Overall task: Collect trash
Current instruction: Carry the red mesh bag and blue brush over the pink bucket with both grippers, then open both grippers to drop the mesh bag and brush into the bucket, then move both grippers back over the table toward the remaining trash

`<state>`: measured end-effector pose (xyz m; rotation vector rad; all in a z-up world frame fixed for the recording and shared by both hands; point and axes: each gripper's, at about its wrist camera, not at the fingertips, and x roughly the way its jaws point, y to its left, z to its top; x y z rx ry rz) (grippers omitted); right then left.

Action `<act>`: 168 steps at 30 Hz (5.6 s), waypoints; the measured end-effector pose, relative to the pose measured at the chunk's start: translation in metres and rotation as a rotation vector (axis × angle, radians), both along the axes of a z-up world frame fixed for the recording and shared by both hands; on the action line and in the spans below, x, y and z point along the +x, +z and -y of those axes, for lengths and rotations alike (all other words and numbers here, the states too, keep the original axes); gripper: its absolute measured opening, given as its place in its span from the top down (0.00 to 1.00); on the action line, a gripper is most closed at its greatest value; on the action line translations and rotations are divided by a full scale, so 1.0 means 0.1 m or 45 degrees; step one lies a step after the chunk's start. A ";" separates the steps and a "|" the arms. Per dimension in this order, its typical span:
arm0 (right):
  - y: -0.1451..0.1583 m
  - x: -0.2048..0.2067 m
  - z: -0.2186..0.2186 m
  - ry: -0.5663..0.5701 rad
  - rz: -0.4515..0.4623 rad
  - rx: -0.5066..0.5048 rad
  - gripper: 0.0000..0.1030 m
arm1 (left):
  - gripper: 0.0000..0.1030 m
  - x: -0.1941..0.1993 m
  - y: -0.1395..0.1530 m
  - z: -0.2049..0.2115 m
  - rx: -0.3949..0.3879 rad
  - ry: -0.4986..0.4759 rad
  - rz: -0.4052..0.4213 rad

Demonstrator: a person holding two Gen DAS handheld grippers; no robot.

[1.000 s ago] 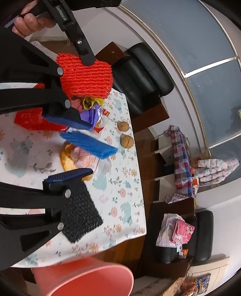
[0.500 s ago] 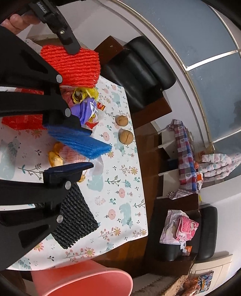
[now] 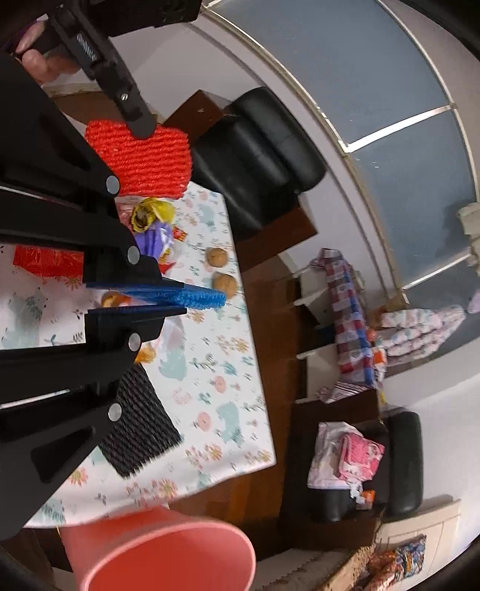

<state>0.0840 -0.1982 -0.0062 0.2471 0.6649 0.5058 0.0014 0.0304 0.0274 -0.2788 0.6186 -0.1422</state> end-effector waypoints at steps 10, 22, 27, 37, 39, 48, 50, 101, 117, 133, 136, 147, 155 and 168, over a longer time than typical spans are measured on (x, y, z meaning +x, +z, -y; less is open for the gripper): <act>0.14 -0.14 0.49 -0.187 0.060 -0.026 0.93 | 0.90 0.11 0.15 0.38 0.019 -0.097 0.035; 0.14 -0.25 1.17 -0.419 0.063 -0.044 0.93 | 0.90 0.41 0.24 1.09 0.052 -0.249 0.033; 0.11 -0.28 1.43 -0.487 0.072 -0.028 0.93 | 0.90 0.53 0.26 1.36 0.085 -0.293 0.033; 0.03 -0.24 1.81 -0.594 0.078 -0.029 0.93 | 0.90 0.76 0.24 1.79 0.136 -0.349 0.016; 0.02 -0.22 1.87 -0.612 0.079 -0.031 0.93 | 0.90 0.80 0.24 1.87 0.143 -0.361 0.015; -0.02 -0.22 2.10 -0.702 0.088 -0.036 0.93 | 0.90 0.97 0.21 2.29 0.176 -0.439 0.021; -0.03 -0.22 2.13 -0.719 0.086 -0.037 0.93 | 0.90 1.00 0.21 2.38 0.186 -0.458 0.026; -0.40 -0.02 2.51 -0.833 -0.054 -0.057 0.91 | 0.61 1.46 -0.23 3.23 0.297 -0.603 -0.041; -0.30 -0.09 2.46 -0.828 -0.027 -0.051 0.65 | 0.57 1.39 -0.13 3.04 0.265 -0.568 -0.032; -0.13 -0.20 2.26 -0.768 0.035 -0.082 0.65 | 0.53 1.17 0.00 2.56 0.222 -0.491 -0.034; -0.11 -0.22 2.20 -0.750 0.043 -0.085 0.65 | 0.53 1.10 0.04 2.46 0.215 -0.473 -0.029; -0.01 -0.29 1.97 -0.660 0.070 -0.096 0.65 | 0.53 0.87 0.14 2.03 0.191 -0.385 -0.028; 0.01 -0.34 1.73 -0.588 0.085 -0.105 0.65 | 0.52 0.75 0.16 1.69 0.180 -0.300 -0.037; 0.04 -0.48 1.20 -0.431 0.147 -0.097 0.65 | 0.52 0.51 0.21 1.08 0.179 -0.142 -0.011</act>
